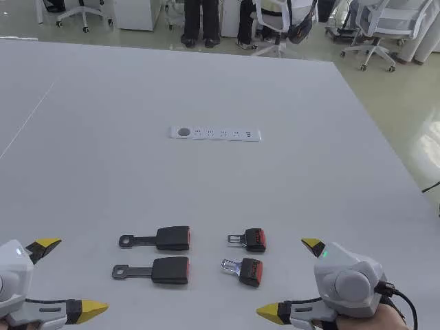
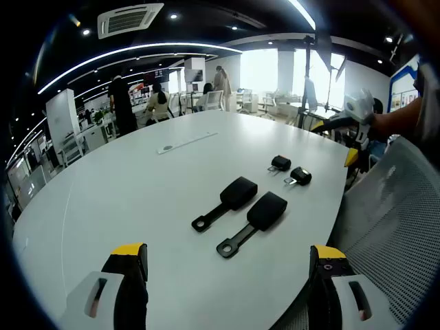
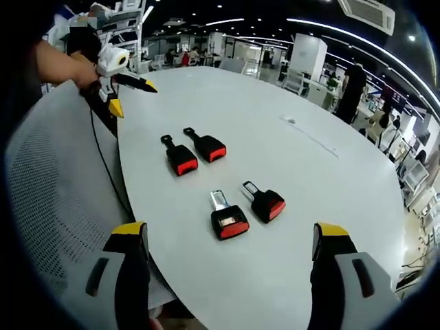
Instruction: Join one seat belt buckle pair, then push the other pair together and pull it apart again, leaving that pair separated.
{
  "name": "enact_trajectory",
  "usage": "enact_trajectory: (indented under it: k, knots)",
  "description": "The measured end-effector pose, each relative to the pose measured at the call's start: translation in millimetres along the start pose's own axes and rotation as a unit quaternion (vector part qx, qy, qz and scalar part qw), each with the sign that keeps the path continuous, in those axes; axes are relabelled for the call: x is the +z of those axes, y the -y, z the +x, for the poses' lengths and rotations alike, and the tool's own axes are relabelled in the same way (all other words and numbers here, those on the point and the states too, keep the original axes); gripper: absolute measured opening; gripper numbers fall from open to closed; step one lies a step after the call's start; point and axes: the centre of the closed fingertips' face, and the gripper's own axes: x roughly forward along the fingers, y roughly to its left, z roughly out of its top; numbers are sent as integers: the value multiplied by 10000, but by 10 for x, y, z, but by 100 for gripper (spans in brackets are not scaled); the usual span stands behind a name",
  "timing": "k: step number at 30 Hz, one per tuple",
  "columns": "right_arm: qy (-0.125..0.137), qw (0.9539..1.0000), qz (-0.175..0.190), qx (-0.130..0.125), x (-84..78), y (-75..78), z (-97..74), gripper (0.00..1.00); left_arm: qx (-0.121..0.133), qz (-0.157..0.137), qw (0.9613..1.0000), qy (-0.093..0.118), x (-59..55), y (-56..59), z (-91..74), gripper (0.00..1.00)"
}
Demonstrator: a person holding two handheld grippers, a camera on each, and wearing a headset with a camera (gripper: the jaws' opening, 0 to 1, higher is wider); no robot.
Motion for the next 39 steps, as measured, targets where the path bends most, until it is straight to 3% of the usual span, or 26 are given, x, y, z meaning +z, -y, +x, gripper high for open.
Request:
enact_trajectory:
  k: [30,33,36,39]
  knots:
    - [-30,10000,0,-87,-4,18,0,99,26,56,10000,-52,-32,-2,6,100]
    - [-20,10000,-15,-91,0,23,1,99,61,26,9999,-113,-35,-23,10,100]
    - [-22,10000,-24,-84,3,22,2,99,72,348,9989,-309,-85,-41,7,100]
    - [-29,10000,-17,-79,1,21,4,99,40,337,9986,-415,-121,-26,19,100]
